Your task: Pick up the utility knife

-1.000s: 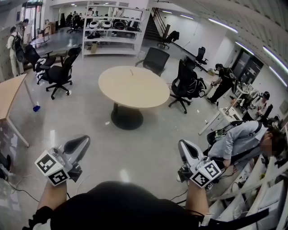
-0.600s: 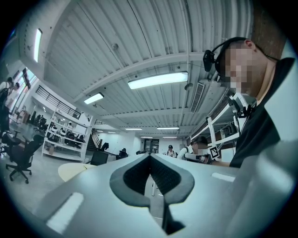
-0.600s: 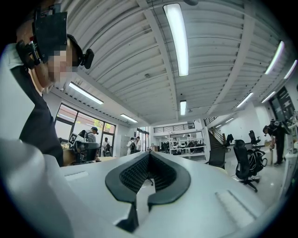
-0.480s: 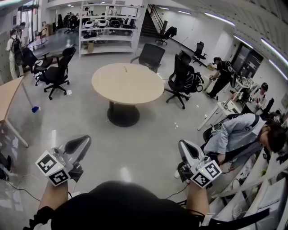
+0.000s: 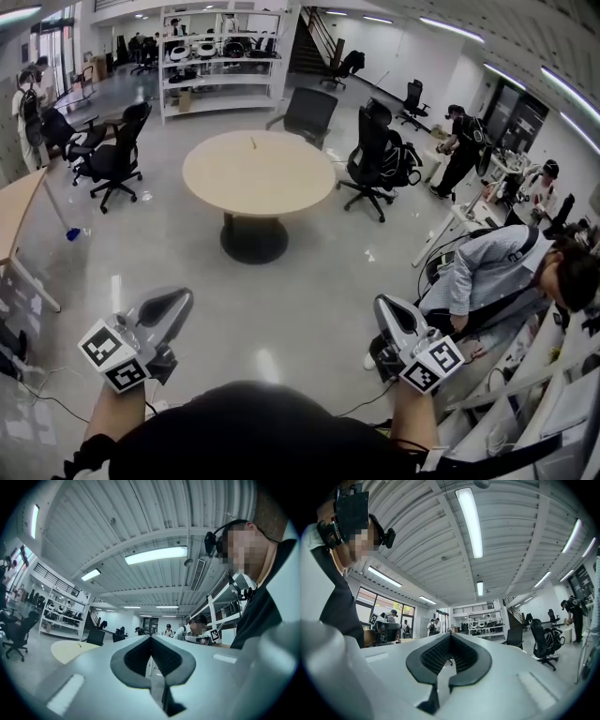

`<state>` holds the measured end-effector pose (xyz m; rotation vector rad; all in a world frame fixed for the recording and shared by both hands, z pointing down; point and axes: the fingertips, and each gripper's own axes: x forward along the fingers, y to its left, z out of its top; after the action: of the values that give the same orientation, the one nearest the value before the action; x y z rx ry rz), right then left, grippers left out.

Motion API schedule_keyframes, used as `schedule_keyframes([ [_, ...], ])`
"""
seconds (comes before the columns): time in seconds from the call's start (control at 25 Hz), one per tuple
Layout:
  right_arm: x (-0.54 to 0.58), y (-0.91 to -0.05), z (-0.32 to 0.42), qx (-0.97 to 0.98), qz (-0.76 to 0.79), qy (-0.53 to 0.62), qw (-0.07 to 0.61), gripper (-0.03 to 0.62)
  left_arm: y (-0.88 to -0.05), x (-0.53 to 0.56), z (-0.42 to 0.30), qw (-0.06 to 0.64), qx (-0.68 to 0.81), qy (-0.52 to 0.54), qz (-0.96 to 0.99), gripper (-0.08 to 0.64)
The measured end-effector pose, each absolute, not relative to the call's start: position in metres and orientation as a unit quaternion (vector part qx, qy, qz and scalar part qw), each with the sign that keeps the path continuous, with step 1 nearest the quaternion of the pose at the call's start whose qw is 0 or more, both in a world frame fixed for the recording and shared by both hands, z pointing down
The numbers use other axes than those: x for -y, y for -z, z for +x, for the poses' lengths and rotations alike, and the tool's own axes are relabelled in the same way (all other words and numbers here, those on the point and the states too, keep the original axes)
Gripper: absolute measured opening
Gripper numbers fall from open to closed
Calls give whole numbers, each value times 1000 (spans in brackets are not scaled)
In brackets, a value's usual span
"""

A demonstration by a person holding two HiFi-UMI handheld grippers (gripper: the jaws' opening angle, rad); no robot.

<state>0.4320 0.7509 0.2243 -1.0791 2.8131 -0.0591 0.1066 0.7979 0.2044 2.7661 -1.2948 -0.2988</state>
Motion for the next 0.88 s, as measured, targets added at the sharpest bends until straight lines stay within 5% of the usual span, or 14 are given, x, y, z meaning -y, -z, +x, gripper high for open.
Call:
schedule_keyframes([
  [0.44,-687,-235,397,-924,-380,17,40,14,-230,-716,71,61,397,112,909,0],
  [0.88,-576,-196,271,-915,-403,-15,28,14,-211,-586,-53,52,363,134,921,0],
])
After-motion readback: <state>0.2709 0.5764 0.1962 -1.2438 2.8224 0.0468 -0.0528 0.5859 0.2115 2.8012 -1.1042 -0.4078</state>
